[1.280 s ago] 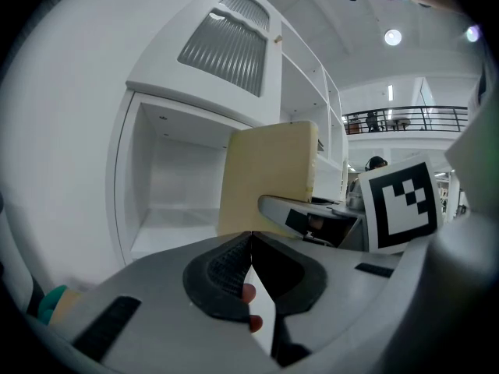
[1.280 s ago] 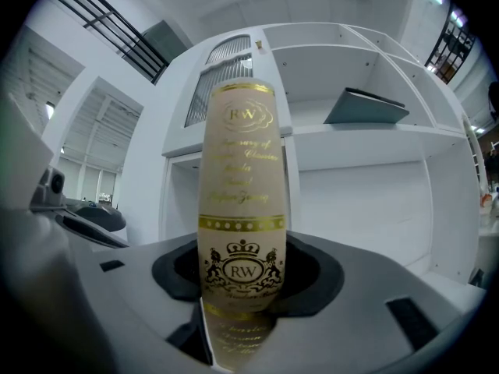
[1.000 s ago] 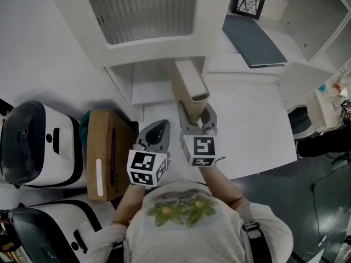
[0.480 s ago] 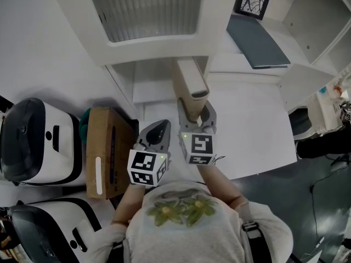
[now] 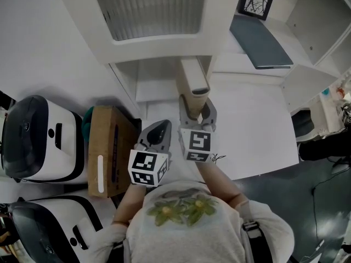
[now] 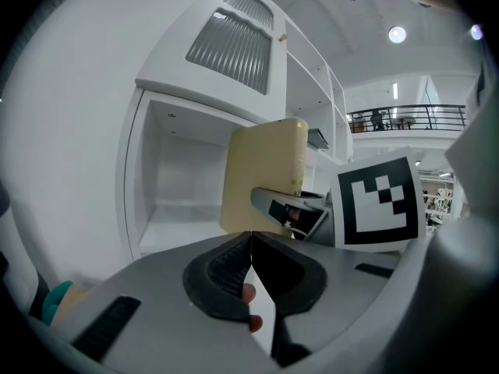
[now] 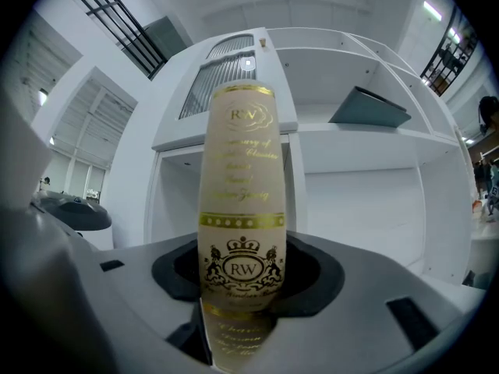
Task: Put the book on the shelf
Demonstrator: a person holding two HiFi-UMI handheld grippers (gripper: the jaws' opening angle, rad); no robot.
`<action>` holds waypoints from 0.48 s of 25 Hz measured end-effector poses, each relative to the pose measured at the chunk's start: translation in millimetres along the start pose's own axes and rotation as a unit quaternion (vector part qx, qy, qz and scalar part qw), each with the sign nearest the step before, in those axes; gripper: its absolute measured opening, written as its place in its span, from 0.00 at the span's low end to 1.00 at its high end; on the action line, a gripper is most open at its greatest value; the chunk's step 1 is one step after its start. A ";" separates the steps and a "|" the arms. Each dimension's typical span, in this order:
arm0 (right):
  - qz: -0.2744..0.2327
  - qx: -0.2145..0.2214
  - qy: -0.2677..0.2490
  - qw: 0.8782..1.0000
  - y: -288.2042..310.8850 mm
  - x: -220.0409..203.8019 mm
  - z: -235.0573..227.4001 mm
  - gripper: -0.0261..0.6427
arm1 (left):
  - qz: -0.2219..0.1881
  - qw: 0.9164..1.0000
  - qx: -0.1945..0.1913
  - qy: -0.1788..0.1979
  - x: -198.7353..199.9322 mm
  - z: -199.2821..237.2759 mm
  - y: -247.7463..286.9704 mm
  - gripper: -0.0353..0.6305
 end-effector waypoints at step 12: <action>-0.004 -0.010 0.004 1.000 8.8 -0.6 2.4 0.39 | 0.000 1.000 0.005 -0.002 -1.4 -0.2 -2.0 0.09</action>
Point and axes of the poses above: the fingertips, and each gripper's own axes: y forward along the fingers, z to its left, x out of its top, the point moved 9 cm from there along -y, backward along the fingers, and after that the axes turned 8 degrees about -x, right-handed, at the moved point
